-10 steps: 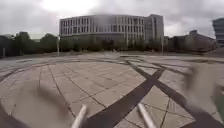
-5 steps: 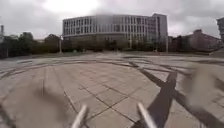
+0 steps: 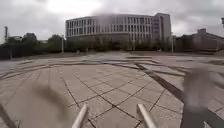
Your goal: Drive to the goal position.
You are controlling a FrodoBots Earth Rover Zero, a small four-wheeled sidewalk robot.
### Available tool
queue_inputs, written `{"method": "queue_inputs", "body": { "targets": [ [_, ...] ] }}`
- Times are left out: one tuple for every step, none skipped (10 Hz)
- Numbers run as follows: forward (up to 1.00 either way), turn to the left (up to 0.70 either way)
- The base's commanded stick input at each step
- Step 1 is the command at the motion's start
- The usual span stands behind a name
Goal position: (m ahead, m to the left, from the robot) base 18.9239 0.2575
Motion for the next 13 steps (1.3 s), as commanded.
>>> {"method": "queue_inputs", "body": {
  "targets": [
    [1.00,0.00],
    [1.00,0.00],
    [1.00,0.00],
    [1.00,-0.02],
    [1.00,-0.18],
    [1.00,-0.27],
    [1.00,-0.27],
    [1.00,-0.27],
    [1.00,-0.27],
    [1.00,-0.27],
    [1.00,-0.27],
    [1.00,-0.27],
    [1.00,-0.27]
  ]
}}
